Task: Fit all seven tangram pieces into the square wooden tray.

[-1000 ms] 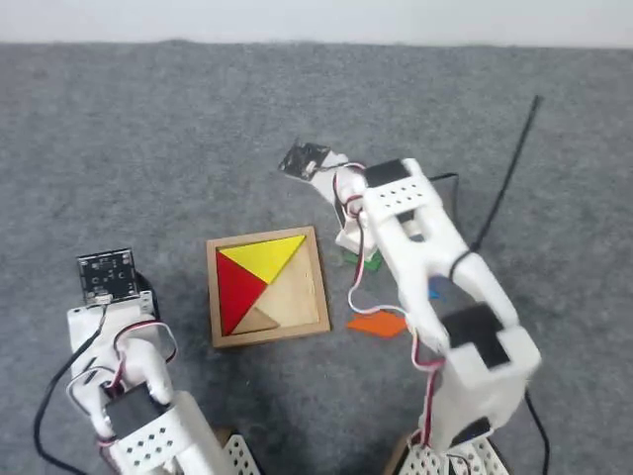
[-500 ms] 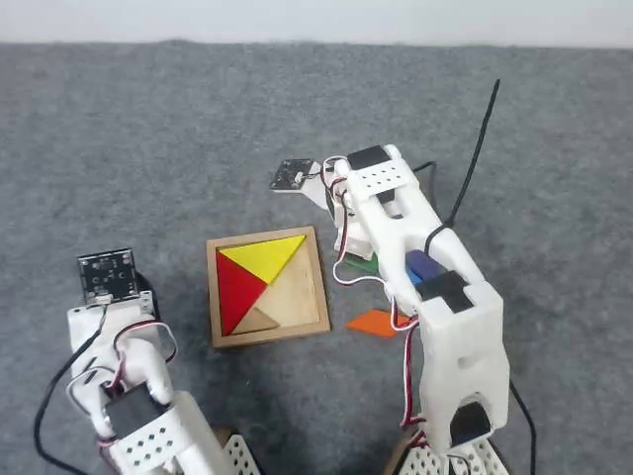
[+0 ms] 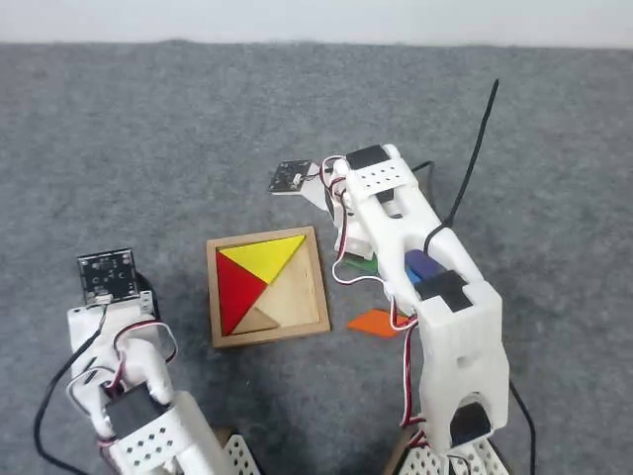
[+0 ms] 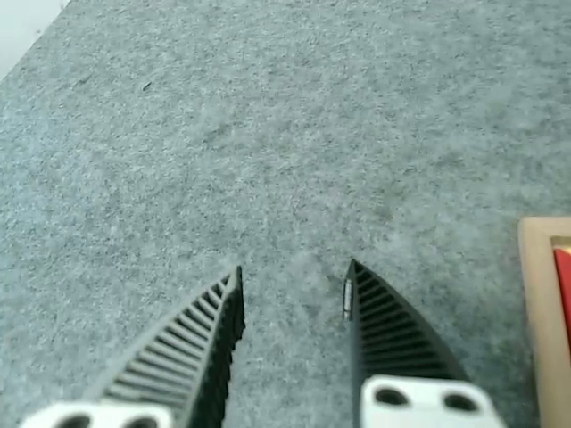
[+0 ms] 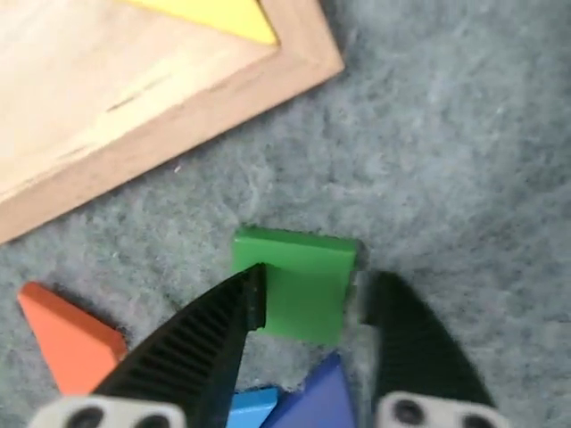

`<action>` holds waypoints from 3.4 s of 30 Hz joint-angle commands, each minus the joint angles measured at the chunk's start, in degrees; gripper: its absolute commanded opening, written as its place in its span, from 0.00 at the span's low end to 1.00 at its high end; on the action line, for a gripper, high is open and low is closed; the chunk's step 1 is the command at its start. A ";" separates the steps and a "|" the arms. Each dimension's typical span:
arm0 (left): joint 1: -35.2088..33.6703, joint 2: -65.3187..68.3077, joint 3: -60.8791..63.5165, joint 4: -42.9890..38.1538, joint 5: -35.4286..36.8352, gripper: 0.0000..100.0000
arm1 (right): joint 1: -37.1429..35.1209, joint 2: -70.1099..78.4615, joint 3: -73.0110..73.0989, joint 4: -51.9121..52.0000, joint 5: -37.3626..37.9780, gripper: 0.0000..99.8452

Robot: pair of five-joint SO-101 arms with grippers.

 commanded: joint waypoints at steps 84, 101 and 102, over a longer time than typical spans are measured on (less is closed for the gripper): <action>0.26 -1.41 -0.66 0.00 -0.53 0.18 | -21.23 -13.14 5.01 -5.41 -33.32 0.03; 0.35 -1.41 -0.66 0.00 -0.53 0.18 | -27.12 -7.43 2.29 -5.05 -36.22 0.22; 0.35 -1.41 -0.66 0.00 -0.53 0.18 | -27.12 -7.43 2.29 -5.05 -36.22 0.23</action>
